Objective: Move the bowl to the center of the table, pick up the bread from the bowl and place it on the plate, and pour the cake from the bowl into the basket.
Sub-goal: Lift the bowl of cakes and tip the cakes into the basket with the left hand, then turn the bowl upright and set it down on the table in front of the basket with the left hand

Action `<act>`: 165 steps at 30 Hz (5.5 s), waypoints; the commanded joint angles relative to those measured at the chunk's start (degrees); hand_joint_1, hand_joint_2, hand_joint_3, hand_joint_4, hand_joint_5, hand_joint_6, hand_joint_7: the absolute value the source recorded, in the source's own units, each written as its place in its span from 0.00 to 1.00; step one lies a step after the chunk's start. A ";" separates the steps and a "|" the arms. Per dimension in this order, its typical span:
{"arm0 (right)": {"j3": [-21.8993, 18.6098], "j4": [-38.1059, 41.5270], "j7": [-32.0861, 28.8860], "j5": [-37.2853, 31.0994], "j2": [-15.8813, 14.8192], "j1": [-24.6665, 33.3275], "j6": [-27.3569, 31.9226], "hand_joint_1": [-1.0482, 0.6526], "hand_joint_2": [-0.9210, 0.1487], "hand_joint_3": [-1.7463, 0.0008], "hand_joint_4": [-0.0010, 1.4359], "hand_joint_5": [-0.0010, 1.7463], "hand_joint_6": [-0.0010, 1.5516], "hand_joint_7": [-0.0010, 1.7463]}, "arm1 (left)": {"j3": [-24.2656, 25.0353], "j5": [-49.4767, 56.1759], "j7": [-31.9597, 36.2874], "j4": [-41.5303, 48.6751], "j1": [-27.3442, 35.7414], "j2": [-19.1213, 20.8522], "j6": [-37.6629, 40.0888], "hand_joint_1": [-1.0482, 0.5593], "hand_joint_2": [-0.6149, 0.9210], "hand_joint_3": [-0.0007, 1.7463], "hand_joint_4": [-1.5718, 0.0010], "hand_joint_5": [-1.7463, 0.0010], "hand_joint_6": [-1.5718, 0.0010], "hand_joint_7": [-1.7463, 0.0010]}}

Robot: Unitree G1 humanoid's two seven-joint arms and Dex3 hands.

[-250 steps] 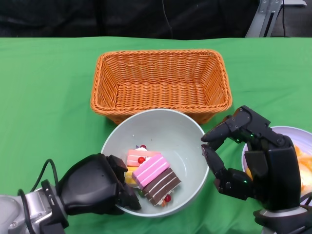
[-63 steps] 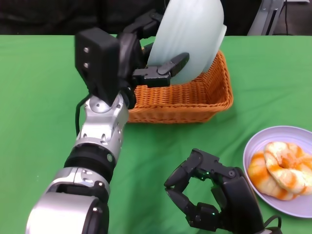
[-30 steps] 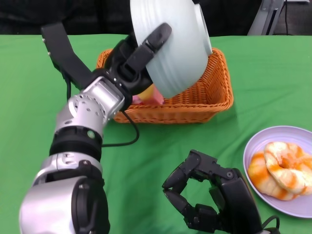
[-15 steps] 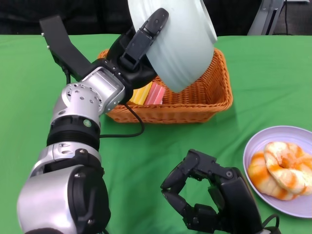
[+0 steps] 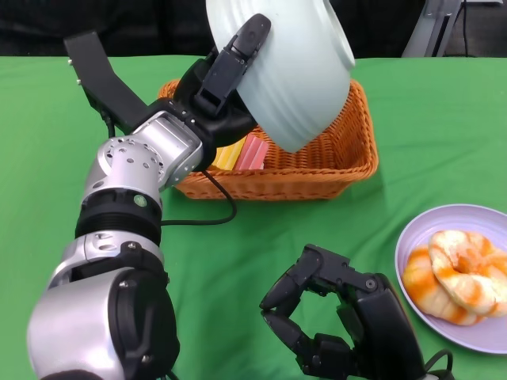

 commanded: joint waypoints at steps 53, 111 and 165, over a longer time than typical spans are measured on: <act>-1.35 -2.86 -0.31 1.79 -0.75 -0.11 0.76 0.39 0.31 0.61 0.52 0.88 0.45 0.74 | -25.15 61.18 3.07 -9.03 26.49 26.22 -101.86 0.68 0.69 0.68 0.53 0.02 0.47 0.23; -2.45 -22.96 1.48 5.86 -2.12 5.21 15.55 0.44 0.38 0.49 0.49 0.89 0.42 0.74 | -48.28 101.05 60.96 -27.97 57.37 43.53 -99.55 0.67 0.67 0.56 0.47 0.12 0.48 0.21; -1.03 -20.40 -0.90 3.16 -2.55 5.06 12.62 0.41 0.26 0.62 0.50 0.86 0.42 0.75 | -64.63 100.58 61.32 -31.24 49.97 40.45 -69.83 0.26 0.97 0.00 0.61 1.00 0.56 1.00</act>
